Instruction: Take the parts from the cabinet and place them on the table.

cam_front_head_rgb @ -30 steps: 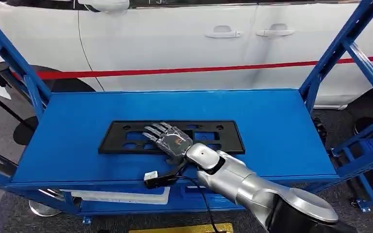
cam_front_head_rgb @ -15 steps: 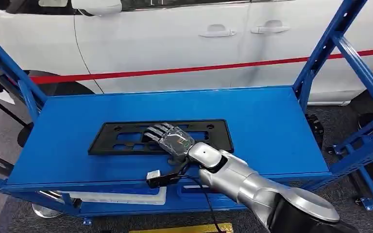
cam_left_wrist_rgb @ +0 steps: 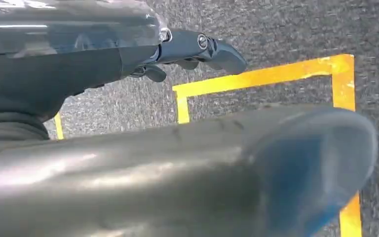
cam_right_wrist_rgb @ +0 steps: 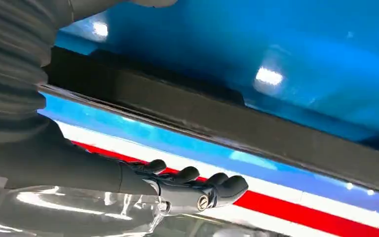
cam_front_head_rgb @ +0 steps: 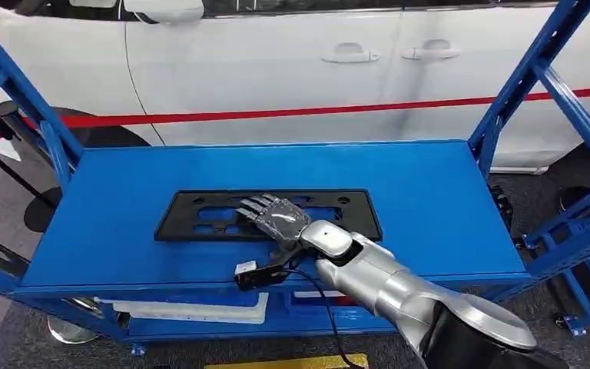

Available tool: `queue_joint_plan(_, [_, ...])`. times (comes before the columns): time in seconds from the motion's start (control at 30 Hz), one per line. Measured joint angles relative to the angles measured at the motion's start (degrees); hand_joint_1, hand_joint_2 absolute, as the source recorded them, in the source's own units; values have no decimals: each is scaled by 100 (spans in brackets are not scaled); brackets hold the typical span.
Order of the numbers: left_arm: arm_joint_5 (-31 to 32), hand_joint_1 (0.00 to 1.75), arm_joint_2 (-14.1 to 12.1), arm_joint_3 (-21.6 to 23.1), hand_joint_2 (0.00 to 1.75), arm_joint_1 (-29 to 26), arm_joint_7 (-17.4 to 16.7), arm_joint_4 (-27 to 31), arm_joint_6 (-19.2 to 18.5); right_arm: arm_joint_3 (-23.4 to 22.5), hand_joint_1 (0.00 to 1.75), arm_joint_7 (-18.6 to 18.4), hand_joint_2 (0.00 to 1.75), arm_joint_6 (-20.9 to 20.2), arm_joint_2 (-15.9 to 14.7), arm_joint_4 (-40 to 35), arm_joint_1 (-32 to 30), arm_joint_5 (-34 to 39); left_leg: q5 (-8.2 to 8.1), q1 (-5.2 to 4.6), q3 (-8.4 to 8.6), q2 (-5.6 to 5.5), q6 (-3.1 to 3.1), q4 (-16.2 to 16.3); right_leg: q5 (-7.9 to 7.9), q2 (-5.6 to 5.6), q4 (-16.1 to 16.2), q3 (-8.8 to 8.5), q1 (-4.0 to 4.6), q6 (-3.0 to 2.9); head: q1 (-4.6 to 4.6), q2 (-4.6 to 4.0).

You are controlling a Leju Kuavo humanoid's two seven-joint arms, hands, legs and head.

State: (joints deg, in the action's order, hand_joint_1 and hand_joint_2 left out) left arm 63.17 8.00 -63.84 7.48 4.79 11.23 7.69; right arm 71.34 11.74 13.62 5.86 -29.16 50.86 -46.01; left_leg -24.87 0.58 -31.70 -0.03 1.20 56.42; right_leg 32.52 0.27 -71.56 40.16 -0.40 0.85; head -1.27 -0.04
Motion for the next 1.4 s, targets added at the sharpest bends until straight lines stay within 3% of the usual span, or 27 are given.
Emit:
queue_joint_plan(0.03, [2, 0, 0, 0, 0, -19, -9, 0, 0, -15, 0, -4, 175, 7, 0, 26, -8, 24, 0, 0, -11, 1, 0, 7, 103, -1, -342, 163, -4, 12, -2, 0])
queue_joint_plan(0.07, [4, 0, 2, 0, 0, -31, -20, 0, -2, -26, 0, -4, 175, 7, 0, 51, -7, 35, -1, 1, -14, 3, -2, 13, 69, -3, -422, 202, -15, 20, -2, 0])
queue_joint_plan(0.1, [7, 0, 20, 0, 0, -42, -37, 0, -4, -46, 0, -21, 175, 19, 0, 87, -7, 46, -6, 2, -10, 2, -10, 24, -138, -7, -193, 85, -38, 24, 0, 0])
queue_joint_plan(0.17, [13, 0, 44, 0, 0, -42, -42, 0, -15, -66, 0, -41, 175, 52, 13, 146, 8, 50, -29, 11, 0, -10, -44, 51, -607, -18, 676, -368, -61, 18, 0, 0])
queue_joint_plan(0.2, [17, 0, 52, 0, 0, -42, -39, 0, -17, -74, 0, -61, 175, 68, 22, 175, 19, 63, -49, 9, -8, -22, -75, 79, -748, -21, 1102, -582, -73, 11, 0, 0])
queue_joint_plan(0.23, [33, 0, 52, 0, 0, -41, -39, 0, -17, -81, 0, -92, 175, 74, 33, 199, 30, 70, -54, -20, -36, -24, -109, 88, -624, -16, 1206, -609, -20, -4, 2, 0])
queue_joint_plan(0.4, [48, 0, 61, 2, 0, -54, -35, 0, -35, -177, 0, -144, 175, 122, 157, 341, 78, 133, -130, 0, -71, -24, -274, 169, -709, -1, 1266, -593, -47, -203, -9, 0])
queue_joint_plan(0.43, [52, 0, 63, 0, 0, -54, -37, 0, -48, -197, 0, -160, 175, 122, 179, 387, 84, 149, -257, 5, -133, -21, -287, 332, -707, -1, 1266, -594, -47, -221, -18, 0])
queue_joint_plan(0.5, [66, 0, 70, 2, 0, -48, -72, 0, -68, -249, 0, -203, 175, 122, 223, 492, 85, 184, -738, 5, -569, -20, -301, 1291, -714, -8, 1265, -580, -23, -262, -17, 0])
queue_joint_plan(0.57, [66, 0, 76, 2, 0, -57, -101, 0, -81, -273, 0, -208, 175, 118, 245, 571, 83, 203, -899, 4, -869, -20, -292, 1921, -708, -10, 1264, -576, 12, -285, -17, 0])
queue_joint_plan(0.6, [63, 0, 79, 2, 0, -62, -103, 0, -87, -291, 0, -208, 175, 109, 264, 599, 85, 212, -809, 3, -852, -20, -271, 1884, -686, -5, 1265, -580, 27, -295, -15, 0])
queue_joint_plan(0.63, [66, 0, 81, 2, 0, -63, -103, 0, -105, -304, 0, -208, 175, 105, 277, 621, 91, 227, -589, -7, -721, -20, -232, 1588, -675, 3, 1265, -589, 49, -305, -17, 0])
queue_joint_plan(0.7, [68, 0, 79, 2, 0, -55, -101, 0, -122, -317, 0, -208, 175, 92, 291, 643, 111, 254, -134, -64, -220, -14, -95, 623, -650, -2, 1265, -644, 74, -299, -15, 0])
queue_joint_plan(0.73, [68, 0, 74, 2, 0, -47, -98, 0, -127, -332, 0, -205, 175, 79, 295, 660, 116, 265, -128, -117, -43, 20, -5, 257, -641, -18, 1267, -657, 66, -291, -11, 0])
queue_joint_plan(0.8, [70, 0, 68, 2, 0, -10, -96, 0, -131, -361, 0, -205, 175, 77, 293, 693, 146, 267, -255, -171, 15, 78, -17, 87, -609, -24, 1314, -664, 46, -169, -9, 0])
queue_joint_plan(0.87, [74, 0, 70, 2, 0, -35, -92, 0, -142, -365, 0, -205, 175, 68, 297, 726, 122, 267, -230, -162, 113, 58, 47, -60, -772, -38, 1217, -716, 27, -109, -6, 0])
queue_joint_plan(0.93, [83, 0, 76, 2, 0, -54, -92, 0, -153, -383, 0, -205, 175, 68, 297, 748, 138, 267, -174, -119, 271, 63, 99, -108, -656, -12, 1034, -654, 20, -57, 2, 0])
queue_joint_plan(1.0, [81, 0, 79, 2, 0, -31, -85, 0, -159, -385, 0, -203, 175, 66, 295, 771, 129, 267, -210, -115, 306, 67, 122, -105, -333, -15, 337, -239, -4, 2, 4, 0])
queue_joint_plan(1.07, [81, 0, 81, 2, 0, -50, -85, 0, -168, -387, 0, -203, 175, 70, 293, 800, 109, 271, -284, -107, 370, 64, 102, -101, -155, -17, -326, 251, -28, 60, 4, 0])
queue_joint_plan(1.1, [81, 0, 83, 2, 0, -66, -85, 0, -168, -387, 0, -203, 175, 70, 293, 804, 106, 269, -333, -97, 429, 62, 83, -101, -246, -21, -347, 364, -42, 83, 2, 0])
queue_joint_plan(1.17, [83, 0, 87, 2, 0, -82, -85, 0, -168, -387, 0, -203, 175, 70, 295, 813, 100, 271, -467, -54, 601, 57, 29, -101, -662, -27, 244, 245, -64, 113, 4, 0])
queue_joint_plan(1.2, [83, 0, 98, 2, 0, -79, -85, 0, -171, -387, 0, -203, 175, 68, 295, 815, 96, 271, -522, -33, 715, 52, -8, -91, -954, -29, 789, 56, -75, 121, 4, 0])
queue_joint_plan(1.23, [83, 0, 109, 4, 0, -79, -85, 0, -170, -387, 0, -201, 175, 66, 293, 831, 89, 278, -610, -27, 744, 54, -47, -87, -1349, -35, 1266, -56, -88, 97, 9, 0])
queue_joint_plan(1.27, [83, 0, 111, 4, 0, -69, -88, 0, -170, -391, 0, -199, 175, 68, 286, 857, 84, 286, -658, -29, 818, 37, -95, -48, -1169, -41, 1232, -17, -25, 33, -9, 0])
queue_joint_plan(1.3, [81, 0, 114, 2, 0, -47, -92, 0, -173, -408, 0, -192, 175, 76, 291, 851, 114, 306, -712, -38, 783, 34, -154, -50, -1174, -33, 1196, -26, -26, -88, 1, 0])
queue_joint_plan(1.37, [79, 0, 111, 2, 0, -39, -101, 0, -175, -446, 0, -195, 175, 85, 308, 842, 140, 313, -669, -35, 841, 50, -213, 29, -1111, -2, 1194, -80, -10, -172, 4, 0])
queue_joint_plan(1.4, [74, 0, 111, 2, 0, -25, -103, 0, -175, -450, 0, -195, 175, 85, 313, 839, 147, 315, -603, -34, 759, 44, -246, 206, -1084, -3, 1218, -152, -34, -208, 7, 0])
